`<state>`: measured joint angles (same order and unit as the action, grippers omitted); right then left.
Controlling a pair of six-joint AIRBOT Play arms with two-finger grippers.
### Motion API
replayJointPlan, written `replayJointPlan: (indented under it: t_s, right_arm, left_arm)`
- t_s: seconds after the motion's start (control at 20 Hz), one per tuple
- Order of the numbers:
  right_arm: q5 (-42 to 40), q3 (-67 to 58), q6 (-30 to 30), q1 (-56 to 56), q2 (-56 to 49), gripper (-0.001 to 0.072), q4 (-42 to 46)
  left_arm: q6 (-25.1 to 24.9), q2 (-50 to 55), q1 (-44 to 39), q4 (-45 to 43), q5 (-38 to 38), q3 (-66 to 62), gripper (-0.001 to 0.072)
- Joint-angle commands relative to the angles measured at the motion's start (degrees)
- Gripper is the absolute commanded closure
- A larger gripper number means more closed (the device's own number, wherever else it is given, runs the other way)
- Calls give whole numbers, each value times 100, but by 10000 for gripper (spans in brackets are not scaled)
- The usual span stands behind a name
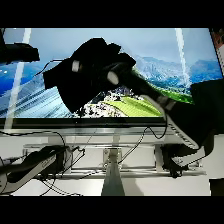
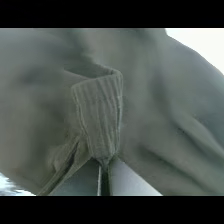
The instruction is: Fold the clothes and pants, and hang the long-sleeved shirts on hangers.
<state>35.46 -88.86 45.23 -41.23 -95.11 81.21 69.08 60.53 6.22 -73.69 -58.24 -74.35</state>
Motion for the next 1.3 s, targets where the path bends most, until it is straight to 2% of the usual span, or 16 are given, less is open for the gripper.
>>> replayJointPlan:
  t_s: [0.0,0.15,0.25,0.35,0.45,0.5,0.55,0.6,0.65,0.75,1.1,1.25]
  right_arm:
    - [125,-7,1676,1049,774,695,4]
    - [846,-7,1961,2131,1266,695,-24]
    - [1635,-4,2190,2723,1344,694,-42]
    - [2245,50,2406,3145,1327,694,-55]
    - [2468,179,2529,3390,1327,695,-203]
    - [2505,251,2527,3449,1327,695,-271]
    - [2498,302,2527,3475,1327,695,-295]
    - [2496,323,2527,3475,1325,695,-308]
    - [2494,323,2527,3473,1320,695,-369]
    - [2492,323,2527,3473,1320,695,-494]
    - [2507,321,2527,3475,1320,694,-527]
    - [2500,321,2527,3475,1322,695,-562]
  left_arm:
    - [-2,50,22,-321,-149,7,699]
    - [0,334,221,-363,-1165,205,699]
    - [-7,356,461,24,-1620,914,699]
    - [-7,304,732,793,-1646,1943,699]
    - [-72,310,881,1945,-1591,3027,698]
    - [-96,330,879,2352,-1508,3495,666]
    - [-98,356,850,2704,-1342,3941,446]
    - [-96,382,811,2992,-1163,4299,174]
    - [-140,415,723,3320,-1003,4621,128]
    - [-570,476,400,3901,-713,5029,128]
    - [-586,973,-1672,5464,1235,5119,128]
    - [-586,1379,-2039,5901,1515,4927,128]
